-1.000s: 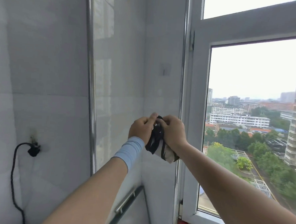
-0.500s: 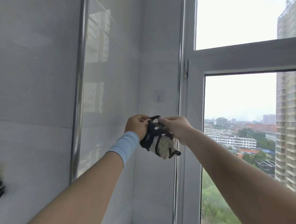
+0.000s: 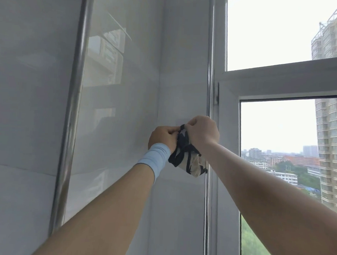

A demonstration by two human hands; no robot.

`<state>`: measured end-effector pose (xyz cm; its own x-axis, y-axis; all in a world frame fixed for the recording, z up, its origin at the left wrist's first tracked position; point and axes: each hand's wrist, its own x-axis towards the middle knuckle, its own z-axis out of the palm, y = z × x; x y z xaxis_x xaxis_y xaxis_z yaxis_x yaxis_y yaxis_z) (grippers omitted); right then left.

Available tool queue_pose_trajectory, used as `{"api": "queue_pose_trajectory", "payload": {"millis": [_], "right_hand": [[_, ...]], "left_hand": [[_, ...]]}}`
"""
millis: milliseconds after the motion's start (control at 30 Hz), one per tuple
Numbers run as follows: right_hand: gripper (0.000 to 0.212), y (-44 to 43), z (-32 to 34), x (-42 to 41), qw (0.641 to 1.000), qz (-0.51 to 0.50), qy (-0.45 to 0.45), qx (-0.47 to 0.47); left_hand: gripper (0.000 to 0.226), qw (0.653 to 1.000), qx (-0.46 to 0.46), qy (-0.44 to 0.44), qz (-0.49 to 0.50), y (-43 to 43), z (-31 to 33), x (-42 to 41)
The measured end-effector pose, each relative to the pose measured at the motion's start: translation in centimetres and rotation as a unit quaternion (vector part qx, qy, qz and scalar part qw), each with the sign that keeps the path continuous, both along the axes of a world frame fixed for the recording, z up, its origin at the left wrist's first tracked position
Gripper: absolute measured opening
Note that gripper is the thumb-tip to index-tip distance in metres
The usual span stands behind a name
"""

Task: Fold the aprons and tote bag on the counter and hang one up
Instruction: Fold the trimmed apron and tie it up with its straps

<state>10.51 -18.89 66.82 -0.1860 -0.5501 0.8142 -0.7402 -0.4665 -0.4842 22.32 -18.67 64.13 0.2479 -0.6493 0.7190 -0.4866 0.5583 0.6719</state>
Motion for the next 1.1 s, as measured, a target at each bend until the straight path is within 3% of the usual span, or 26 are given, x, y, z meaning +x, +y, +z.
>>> {"api": "queue_pose_trajectory", "payload": {"millis": [200,300,367,433,567,700,867,1033,1100], "right_hand": [[0.023,-1.3,-1.2,-0.1,0.998,-0.021,0.033,0.044],[0.017,-0.8,-3.2,-0.3,0.997,0.022,0.055,0.049],[0.010,-0.2,-4.7,-0.6,0.996,0.049,0.059,0.053],[0.013,0.3,-6.2,-1.0,0.992,0.084,0.053,0.081],[0.040,1.5,-9.5,-1.4,0.978,0.120,0.064,0.160],[0.033,2.8,-12.5,-2.0,0.955,0.191,0.056,0.220],[0.027,2.7,-14.9,-3.3,0.955,0.160,0.042,0.248],[0.027,4.0,-14.1,-2.3,0.959,0.167,0.012,0.228],[0.049,4.8,-13.8,-1.4,0.964,0.106,0.080,0.229]], "left_hand": [[0.028,1.000,0.009,0.015,-0.012,-1.4,-2.4,0.2],[0.036,0.999,0.026,0.034,0.002,-1.6,-4.5,0.7],[0.029,0.997,0.043,0.068,0.014,-1.3,-5.9,1.2],[0.019,0.992,0.064,0.101,0.025,-0.9,-6.8,1.6],[0.018,0.986,0.090,0.134,0.049,-0.4,-8.0,2.1],[0.025,0.984,0.143,0.103,0.028,1.0,-9.2,1.6],[0.021,0.985,0.165,0.020,-0.033,2.8,-12.1,1.2],[0.017,0.988,0.141,0.060,-0.023,4.0,-13.5,1.5],[0.015,0.987,0.132,0.083,-0.030,4.4,-13.5,1.6]]}}
